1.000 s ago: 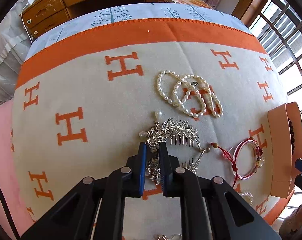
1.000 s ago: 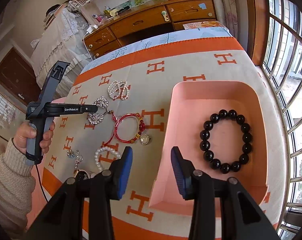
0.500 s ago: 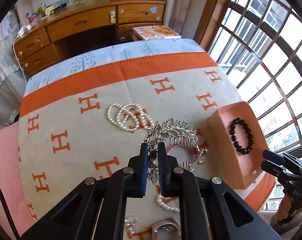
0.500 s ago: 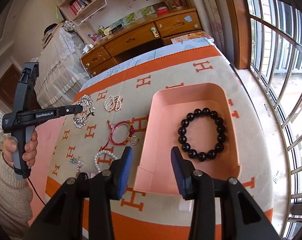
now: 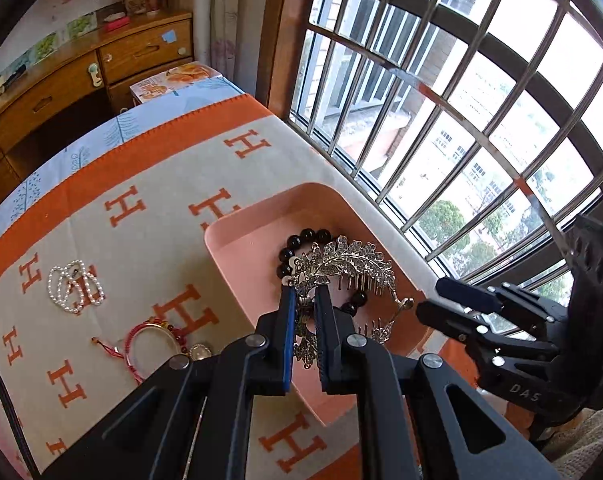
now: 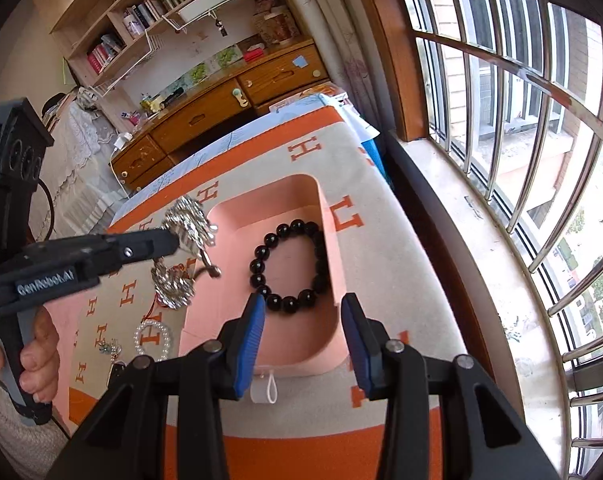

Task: Organize jewelry
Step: 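Release the silver hair comb into the pink box with the left tool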

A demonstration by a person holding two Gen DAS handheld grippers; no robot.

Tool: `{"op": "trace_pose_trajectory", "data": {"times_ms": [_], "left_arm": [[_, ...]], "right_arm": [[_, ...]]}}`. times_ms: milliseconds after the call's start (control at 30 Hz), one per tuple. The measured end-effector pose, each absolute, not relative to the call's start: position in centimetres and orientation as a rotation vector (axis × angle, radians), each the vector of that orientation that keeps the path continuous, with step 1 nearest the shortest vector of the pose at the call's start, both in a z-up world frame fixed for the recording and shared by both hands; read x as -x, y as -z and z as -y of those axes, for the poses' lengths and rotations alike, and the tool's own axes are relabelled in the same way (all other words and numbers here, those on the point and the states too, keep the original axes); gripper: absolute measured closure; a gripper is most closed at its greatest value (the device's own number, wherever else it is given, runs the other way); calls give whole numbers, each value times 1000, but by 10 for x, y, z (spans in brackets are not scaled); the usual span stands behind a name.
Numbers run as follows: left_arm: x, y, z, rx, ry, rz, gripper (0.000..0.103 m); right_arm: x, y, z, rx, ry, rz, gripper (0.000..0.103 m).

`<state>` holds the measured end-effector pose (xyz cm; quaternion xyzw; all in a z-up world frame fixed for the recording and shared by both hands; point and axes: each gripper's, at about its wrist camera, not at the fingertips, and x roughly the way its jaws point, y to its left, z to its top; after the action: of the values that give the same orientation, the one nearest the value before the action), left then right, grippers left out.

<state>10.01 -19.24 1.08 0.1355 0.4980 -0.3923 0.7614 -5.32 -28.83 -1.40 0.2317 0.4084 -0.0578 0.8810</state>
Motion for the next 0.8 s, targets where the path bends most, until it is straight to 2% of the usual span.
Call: {"op": "trace_pose_trajectory", "data": {"times_ms": [233,333,400,500,800], "left_arm": [[-92,32,203,-370,840,-1146,92],[-88,29,198,-348,828,-1124,76],[-85,25,192,-322,815,-1100,58],[-74,13,177,-303,783,-1030,41],[-37,0,119,-232,587,-885,29]], "right_arm": [[52,15,290,-467,118,-840,63],[50,20,288,-470,105,-852,63],[49,22,286,-467,98,-858,63],[48,23,281,-453,96,-856,63],[48,21,258,-396,57,-858,63]]}}
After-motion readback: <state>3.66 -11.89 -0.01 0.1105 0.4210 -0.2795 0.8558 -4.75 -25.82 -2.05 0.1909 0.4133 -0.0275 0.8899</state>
